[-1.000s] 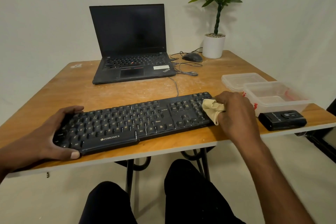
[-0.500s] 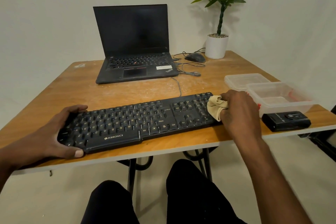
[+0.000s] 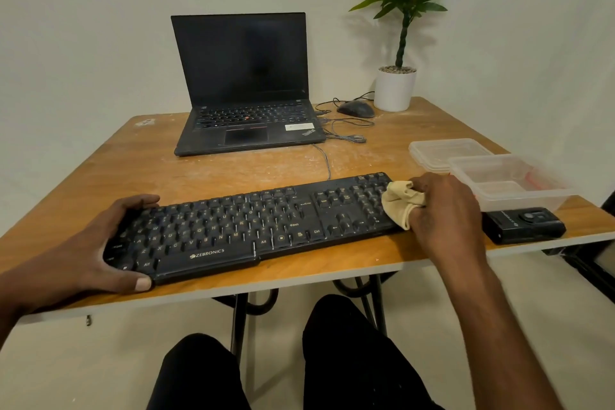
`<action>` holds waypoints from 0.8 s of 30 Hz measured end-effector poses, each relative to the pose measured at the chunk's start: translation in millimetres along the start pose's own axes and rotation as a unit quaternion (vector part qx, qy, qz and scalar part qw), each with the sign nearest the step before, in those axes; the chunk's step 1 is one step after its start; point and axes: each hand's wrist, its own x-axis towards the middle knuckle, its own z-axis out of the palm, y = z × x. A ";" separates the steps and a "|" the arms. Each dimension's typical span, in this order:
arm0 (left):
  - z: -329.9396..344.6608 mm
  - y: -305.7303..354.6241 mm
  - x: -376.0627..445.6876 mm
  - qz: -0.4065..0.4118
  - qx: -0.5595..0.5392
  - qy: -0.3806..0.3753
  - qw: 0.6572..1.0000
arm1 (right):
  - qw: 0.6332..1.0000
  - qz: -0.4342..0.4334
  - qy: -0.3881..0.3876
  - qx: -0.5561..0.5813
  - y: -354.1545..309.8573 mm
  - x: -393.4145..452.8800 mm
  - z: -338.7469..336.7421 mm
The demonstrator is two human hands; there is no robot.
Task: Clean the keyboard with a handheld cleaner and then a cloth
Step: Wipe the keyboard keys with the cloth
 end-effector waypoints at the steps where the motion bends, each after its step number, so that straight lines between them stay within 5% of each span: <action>1: 0.4 -0.4 -0.1 0.000 -0.001 0.002 1.000 | 1.000 0.000 0.002 0.000 2.1 0.2 -0.2; 10: -0.4 -1.4 -0.7 0.000 -0.006 -0.002 1.000 | 0.993 -0.099 -0.043 0.037 -24.7 -22.1 12.0; 18: 0.8 -1.3 -0.1 0.005 0.000 0.008 1.000 | 1.000 0.001 0.002 -0.009 2.5 -9.0 -5.7; 24: 0.7 -2.4 -0.2 0.002 0.000 0.006 1.000 | 0.994 -0.094 -0.019 0.058 -32.5 -29.3 14.8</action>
